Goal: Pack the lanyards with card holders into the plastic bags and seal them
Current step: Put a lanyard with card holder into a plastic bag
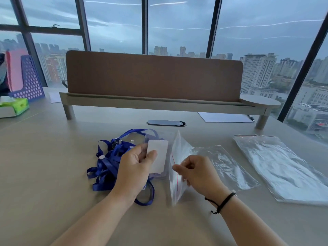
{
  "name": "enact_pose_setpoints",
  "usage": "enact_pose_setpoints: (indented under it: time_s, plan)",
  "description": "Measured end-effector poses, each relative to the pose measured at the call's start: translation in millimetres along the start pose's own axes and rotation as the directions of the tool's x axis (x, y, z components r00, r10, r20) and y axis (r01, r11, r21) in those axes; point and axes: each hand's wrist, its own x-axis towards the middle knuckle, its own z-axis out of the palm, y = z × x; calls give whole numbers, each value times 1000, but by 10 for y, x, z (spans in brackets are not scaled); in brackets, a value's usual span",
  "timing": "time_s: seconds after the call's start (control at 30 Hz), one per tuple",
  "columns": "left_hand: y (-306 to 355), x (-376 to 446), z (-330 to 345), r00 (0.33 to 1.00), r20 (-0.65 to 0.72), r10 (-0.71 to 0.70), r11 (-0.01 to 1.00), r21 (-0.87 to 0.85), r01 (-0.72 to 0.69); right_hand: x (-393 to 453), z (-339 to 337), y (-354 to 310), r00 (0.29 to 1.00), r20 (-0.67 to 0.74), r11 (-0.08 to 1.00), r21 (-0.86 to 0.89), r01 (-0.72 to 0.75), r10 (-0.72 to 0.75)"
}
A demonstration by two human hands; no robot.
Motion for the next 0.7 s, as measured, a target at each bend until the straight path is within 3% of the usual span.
enact_pose_setpoints:
  time_s: [0.1,0.2,0.27,0.43,0.7]
  plan:
    - [40,-16,13,1000,10,-20,995,-93,21,-48,24,-38,1000,6,1000,-7,13,-13]
    - [56,9,-5,987,42,-156,945,-285,161,-66,72,-23,998,-7,995,-75,62,-63]
    - [49,19,-19,983,89,-159,938,-296,179,-61,97,-5,996,-8,990,-106,91,-92]
    - [22,-20,-3,981,194,-4,998,-54,15,-60,83,-9,990,11,986,-93,141,-141]
    - [-95,96,-122,974,222,-41,952,305,-29,-7,-44,1,995,-20,993,61,97,-96]
